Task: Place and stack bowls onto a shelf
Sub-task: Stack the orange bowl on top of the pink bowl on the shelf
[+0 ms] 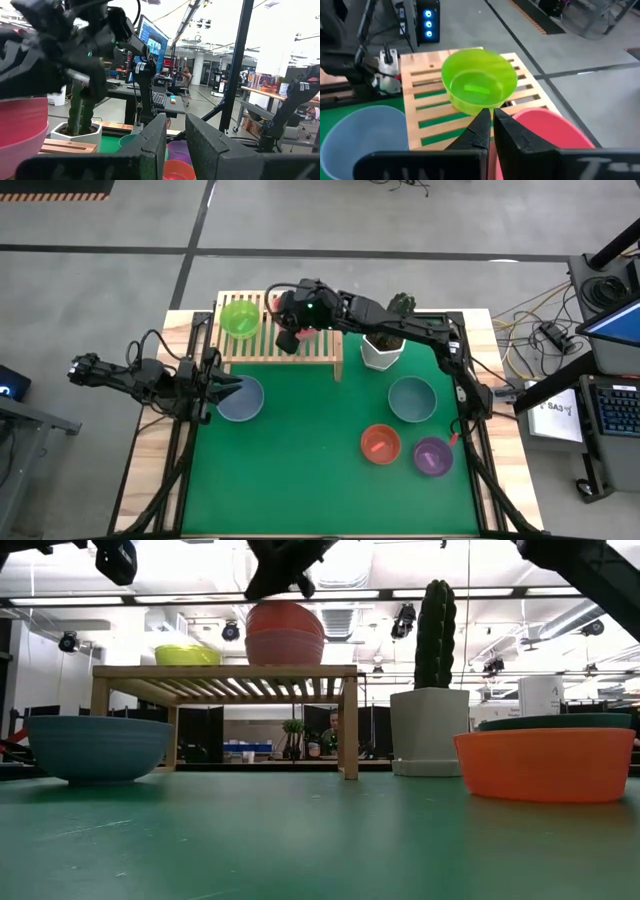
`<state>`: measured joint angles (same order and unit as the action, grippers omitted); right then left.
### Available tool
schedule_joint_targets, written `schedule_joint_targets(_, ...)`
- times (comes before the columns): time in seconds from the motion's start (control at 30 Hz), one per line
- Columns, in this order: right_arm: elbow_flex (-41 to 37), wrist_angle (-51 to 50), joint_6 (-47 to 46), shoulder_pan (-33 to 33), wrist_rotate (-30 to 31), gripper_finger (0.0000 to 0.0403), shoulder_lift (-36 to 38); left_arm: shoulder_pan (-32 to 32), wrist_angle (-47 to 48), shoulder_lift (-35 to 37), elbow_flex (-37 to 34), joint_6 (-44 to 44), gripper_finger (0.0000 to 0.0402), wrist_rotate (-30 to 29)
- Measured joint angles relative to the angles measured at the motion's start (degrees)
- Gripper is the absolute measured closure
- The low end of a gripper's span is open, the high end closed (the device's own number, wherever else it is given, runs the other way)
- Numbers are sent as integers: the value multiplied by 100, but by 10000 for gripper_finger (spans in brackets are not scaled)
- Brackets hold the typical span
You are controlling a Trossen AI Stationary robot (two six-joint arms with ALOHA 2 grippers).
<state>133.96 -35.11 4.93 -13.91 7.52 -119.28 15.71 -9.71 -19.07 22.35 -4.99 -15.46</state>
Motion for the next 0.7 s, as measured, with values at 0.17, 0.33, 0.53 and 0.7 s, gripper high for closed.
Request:
schedule_joint_targets(0.17,-16,135,-71,0,1,394,-173,-1,-11,9,0,0,347,0)
schedule_joint_targets(0.33,-31,211,-137,7,1,394,-241,1,-17,9,0,0,347,0)
schedule_joint_targets(0.53,-119,526,-99,161,8,394,-243,-1,-12,17,0,-2,347,0)
schedule_joint_targets(0.7,-175,649,193,430,344,394,-234,0,-2,21,0,0,347,0)
